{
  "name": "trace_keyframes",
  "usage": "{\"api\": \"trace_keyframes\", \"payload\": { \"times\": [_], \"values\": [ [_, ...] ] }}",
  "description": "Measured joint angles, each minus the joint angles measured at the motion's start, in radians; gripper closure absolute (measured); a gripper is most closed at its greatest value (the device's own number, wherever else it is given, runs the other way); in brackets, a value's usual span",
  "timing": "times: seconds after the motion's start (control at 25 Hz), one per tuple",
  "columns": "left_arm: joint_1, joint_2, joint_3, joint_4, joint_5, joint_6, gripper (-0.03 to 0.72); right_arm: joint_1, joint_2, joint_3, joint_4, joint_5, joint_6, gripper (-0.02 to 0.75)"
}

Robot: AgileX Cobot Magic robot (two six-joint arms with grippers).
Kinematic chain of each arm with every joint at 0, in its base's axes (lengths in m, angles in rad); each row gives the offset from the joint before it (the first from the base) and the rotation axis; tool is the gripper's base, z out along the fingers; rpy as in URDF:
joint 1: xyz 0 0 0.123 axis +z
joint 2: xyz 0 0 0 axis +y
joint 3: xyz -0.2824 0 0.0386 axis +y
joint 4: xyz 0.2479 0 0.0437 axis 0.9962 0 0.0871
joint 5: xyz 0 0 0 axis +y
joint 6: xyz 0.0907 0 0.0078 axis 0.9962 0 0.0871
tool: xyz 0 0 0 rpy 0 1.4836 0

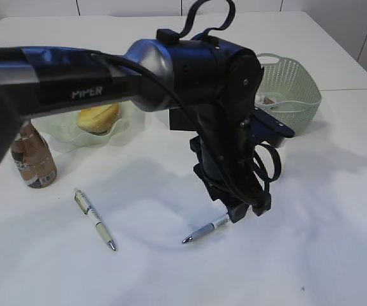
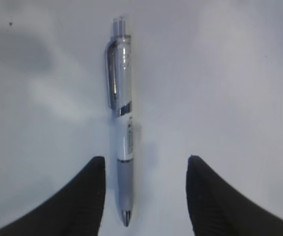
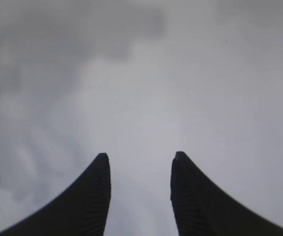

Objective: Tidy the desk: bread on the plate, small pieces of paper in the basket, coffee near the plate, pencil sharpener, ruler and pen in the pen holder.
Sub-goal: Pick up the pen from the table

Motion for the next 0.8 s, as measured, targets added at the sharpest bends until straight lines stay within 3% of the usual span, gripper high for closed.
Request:
{"api": "trace_keyframes", "payload": {
  "times": [0.24,0.8],
  "values": [
    [-0.002,0.088,-0.110,-0.010,0.059,0.014,0.308,0.000,0.000,0.000,0.000,0.000,0.000,0.403],
    [-0.002,0.140,-0.119,-0.012,0.045,0.038,0.347,0.000,0.000,-0.001,0.000,0.000,0.000,0.403]
  ]
}}
